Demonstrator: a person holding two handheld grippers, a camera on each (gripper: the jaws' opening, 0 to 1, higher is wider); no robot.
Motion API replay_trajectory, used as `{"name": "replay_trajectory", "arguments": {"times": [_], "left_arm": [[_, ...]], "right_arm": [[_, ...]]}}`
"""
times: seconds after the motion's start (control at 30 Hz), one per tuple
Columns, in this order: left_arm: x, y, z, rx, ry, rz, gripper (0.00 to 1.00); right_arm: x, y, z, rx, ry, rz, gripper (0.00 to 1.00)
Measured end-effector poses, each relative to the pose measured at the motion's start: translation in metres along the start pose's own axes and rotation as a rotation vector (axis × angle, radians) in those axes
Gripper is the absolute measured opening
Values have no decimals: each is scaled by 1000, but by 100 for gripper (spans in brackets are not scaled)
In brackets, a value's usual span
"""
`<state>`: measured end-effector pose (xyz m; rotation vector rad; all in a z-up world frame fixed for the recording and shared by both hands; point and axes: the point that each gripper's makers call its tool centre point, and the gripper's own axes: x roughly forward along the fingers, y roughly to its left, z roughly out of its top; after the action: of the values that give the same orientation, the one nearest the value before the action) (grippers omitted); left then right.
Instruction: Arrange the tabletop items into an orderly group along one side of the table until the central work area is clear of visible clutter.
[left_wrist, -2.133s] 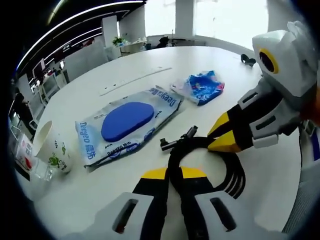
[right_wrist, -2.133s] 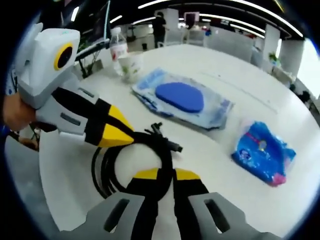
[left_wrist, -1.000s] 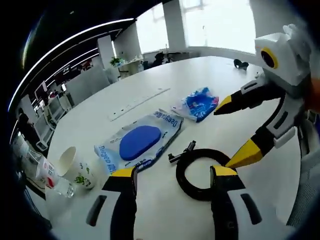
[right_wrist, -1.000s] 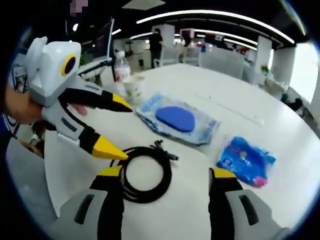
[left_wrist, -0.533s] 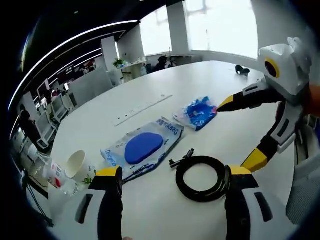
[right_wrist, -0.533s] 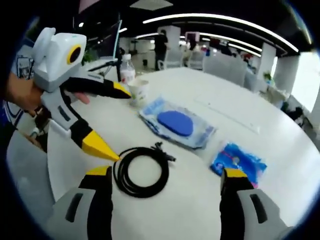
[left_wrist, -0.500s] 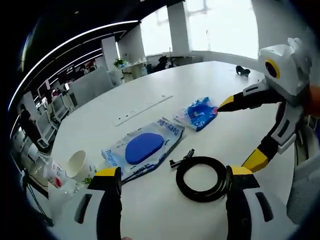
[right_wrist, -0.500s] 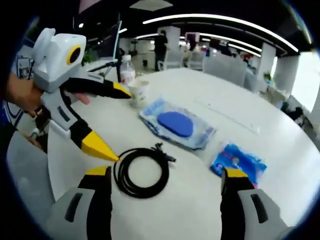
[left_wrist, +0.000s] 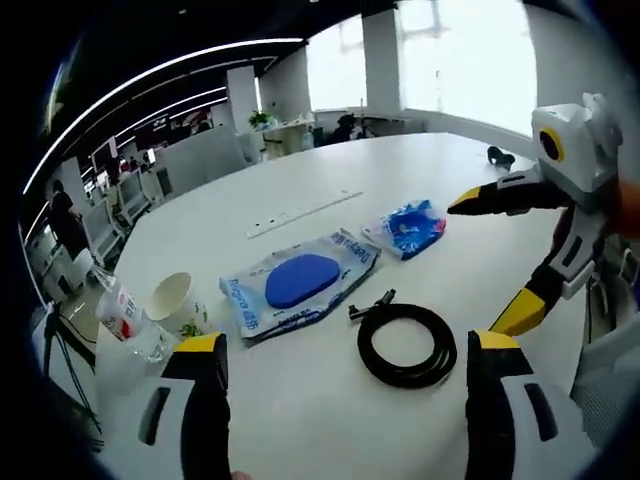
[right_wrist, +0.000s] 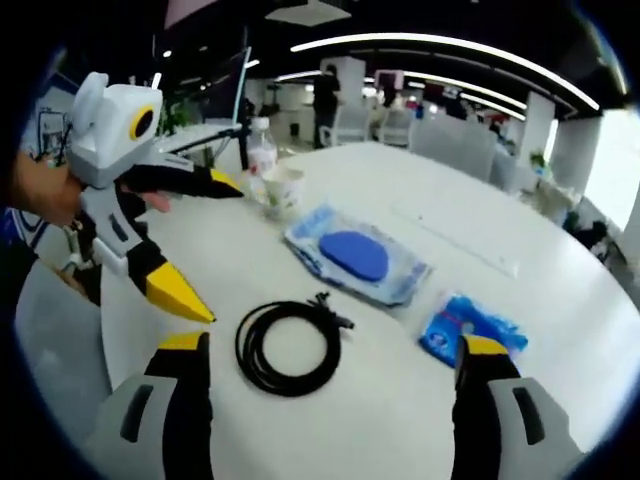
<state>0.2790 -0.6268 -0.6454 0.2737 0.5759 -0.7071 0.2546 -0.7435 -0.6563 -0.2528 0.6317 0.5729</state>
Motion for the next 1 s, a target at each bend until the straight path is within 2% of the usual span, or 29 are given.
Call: {"name": "replay_trajectory", "arguments": {"times": [0.3, 0.37, 0.43, 0.5, 0.6, 0.7, 0.77, 0.9, 1.0], "left_arm": [[-21, 10, -5, 5, -36, 45, 99], [-25, 13, -12, 8, -31, 52, 99], [-29, 14, -22, 19, -4, 54, 99], [-34, 17, -27, 33, -6, 67, 99], [-42, 21, -32, 11, -12, 81, 99], [-48, 24, -33, 9, -28, 95, 99], [-53, 25, -33, 0, -38, 101, 99], [-63, 25, -34, -4, -55, 121, 99], [-74, 30, -28, 31, -99, 173, 99]], "right_arm": [[-9, 6, -2, 24, -30, -11, 100], [-11, 5, -1, 33, -47, -20, 100], [-14, 8, 1, 79, -78, -10, 100], [-19, 8, 1, 73, -92, -15, 100], [-25, 11, -1, 54, -98, -25, 100], [-31, 8, -4, 60, -100, -52, 100], [-36, 6, -1, 71, -130, -63, 100], [-43, 7, -3, 87, -130, -63, 100], [-53, 11, 2, 105, -173, -68, 100]]}}
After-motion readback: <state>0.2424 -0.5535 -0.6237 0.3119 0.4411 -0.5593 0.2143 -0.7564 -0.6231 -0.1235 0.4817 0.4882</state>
